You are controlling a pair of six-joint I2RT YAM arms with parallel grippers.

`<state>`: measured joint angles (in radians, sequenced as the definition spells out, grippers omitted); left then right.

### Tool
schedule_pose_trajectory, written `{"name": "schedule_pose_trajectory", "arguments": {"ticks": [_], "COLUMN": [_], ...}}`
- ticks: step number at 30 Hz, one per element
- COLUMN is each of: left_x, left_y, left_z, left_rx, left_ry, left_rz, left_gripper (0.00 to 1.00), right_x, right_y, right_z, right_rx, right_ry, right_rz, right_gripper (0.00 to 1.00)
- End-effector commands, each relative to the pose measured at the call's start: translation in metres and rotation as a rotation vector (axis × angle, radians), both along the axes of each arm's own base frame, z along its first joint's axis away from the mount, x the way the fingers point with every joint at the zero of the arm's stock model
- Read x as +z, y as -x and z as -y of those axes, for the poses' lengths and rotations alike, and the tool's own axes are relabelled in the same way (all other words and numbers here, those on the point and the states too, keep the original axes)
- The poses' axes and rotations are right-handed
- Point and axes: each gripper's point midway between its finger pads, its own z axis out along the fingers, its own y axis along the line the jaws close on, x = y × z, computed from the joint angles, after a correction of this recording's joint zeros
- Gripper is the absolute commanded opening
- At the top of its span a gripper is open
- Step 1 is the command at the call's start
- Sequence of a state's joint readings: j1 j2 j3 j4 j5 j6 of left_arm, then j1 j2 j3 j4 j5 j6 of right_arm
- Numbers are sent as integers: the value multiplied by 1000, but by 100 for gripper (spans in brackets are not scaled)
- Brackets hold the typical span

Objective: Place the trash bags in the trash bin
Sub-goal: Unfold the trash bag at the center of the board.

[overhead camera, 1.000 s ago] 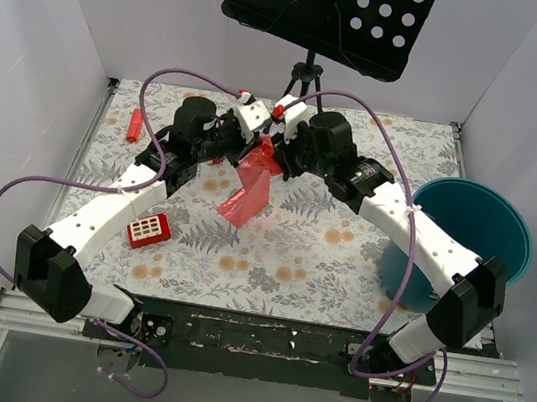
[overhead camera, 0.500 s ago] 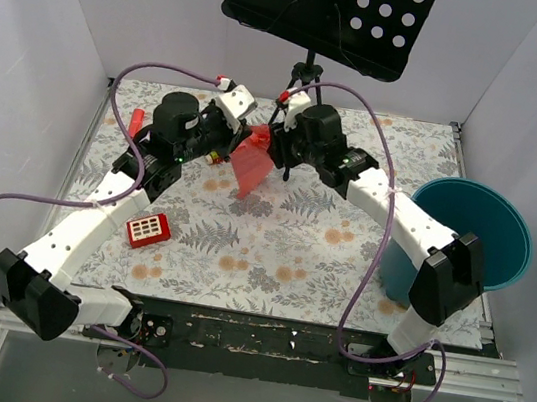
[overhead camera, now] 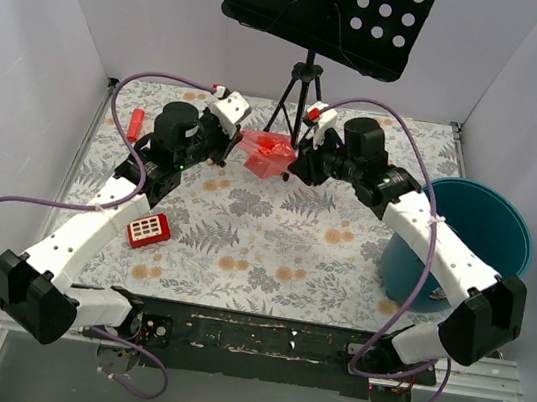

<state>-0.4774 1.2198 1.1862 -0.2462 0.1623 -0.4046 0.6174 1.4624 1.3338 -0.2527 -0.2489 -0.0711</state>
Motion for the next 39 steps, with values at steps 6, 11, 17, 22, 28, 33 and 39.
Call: {"name": "schedule_pose_trajectory", "arguments": {"ticks": [6,11,17,22,28,33,39], "left_x": [38,39,42,44,49,56,60], "left_y": [14,17,20,16,18,22,23], "left_z": [12,13,9,4,5,6,4], "left_rx": [-71,-84,-81,-53,-66,-77,-67], "left_ry": [110,102,78,70,77,95,102], "left_rz": [52,50,73,95,115,130,135], "left_gripper": [0,0,0,0,0,0,0], "right_x": [49,64,99,125,130,120,103], "right_y": [46,30,26,36,20,-3,-8], "right_z": [-41,-67,-69,-41,-33,-43,-48], "right_rx": [284,269,257,274,219,173,182], "right_ry": [-110,-170,-194,-242,-275,-249,-222], "right_rz": [94,64,76,84,81,74,69], "right_gripper": [69,72,77,77,77,75,74]}}
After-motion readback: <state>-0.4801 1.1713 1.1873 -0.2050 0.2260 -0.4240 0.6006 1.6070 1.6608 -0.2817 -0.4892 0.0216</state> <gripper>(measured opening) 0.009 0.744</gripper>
